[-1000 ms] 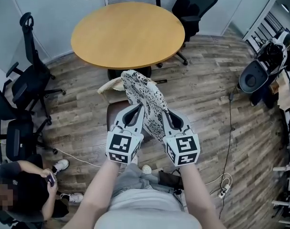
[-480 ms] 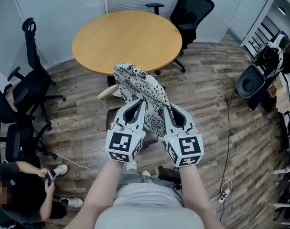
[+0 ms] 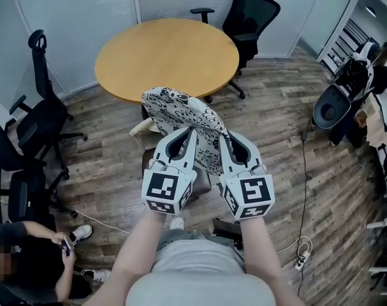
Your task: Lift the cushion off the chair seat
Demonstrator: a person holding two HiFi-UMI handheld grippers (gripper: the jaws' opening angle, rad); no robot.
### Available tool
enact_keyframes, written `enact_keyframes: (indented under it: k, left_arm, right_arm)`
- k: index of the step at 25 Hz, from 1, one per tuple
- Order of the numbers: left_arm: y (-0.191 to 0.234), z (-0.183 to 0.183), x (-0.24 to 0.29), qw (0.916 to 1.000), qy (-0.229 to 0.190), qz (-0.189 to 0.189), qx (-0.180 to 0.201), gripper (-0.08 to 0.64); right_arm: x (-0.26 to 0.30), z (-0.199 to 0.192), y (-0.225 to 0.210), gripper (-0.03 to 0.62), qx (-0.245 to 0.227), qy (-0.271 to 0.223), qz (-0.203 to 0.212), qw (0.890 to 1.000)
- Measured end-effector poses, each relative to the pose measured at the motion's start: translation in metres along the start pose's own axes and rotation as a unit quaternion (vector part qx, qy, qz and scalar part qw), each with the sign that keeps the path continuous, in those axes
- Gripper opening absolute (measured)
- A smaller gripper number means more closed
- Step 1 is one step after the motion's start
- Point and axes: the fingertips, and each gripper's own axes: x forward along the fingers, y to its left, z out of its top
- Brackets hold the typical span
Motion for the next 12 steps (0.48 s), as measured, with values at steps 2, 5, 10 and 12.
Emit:
enact_keyframes:
  k: [2,5,10,12]
  left_arm:
    - [-0.0008,0.0035,0.0006,1.0000,-0.003,-0.001,0.004,0.003]
    - [-0.0026,0.0069,0.0020,1.0000,-0.005,-0.003,0.007,0.003]
    - [-0.0051,0.0093,0.0007,0.9999,-0.007,-0.005,0.011,0.003]
    - [-0.0051,0.0098,-0.0005,0.9998,-0.008,-0.004,0.015,0.003]
  right_arm:
    - [-0.0008,0.0030,-0.0001,0.038,0.000,-0.003,-0.002,1.000]
    - [-0.0015,0.0048,-0.0010,0.038,0.000,-0.005,-0.003,1.000]
    - [-0.0041,0.0061,0.0001,0.038,0.002,-0.005,-0.005,1.000]
    - [-0.0049,0.0065,0.0011,0.038,0.002,-0.005,-0.005,1.000]
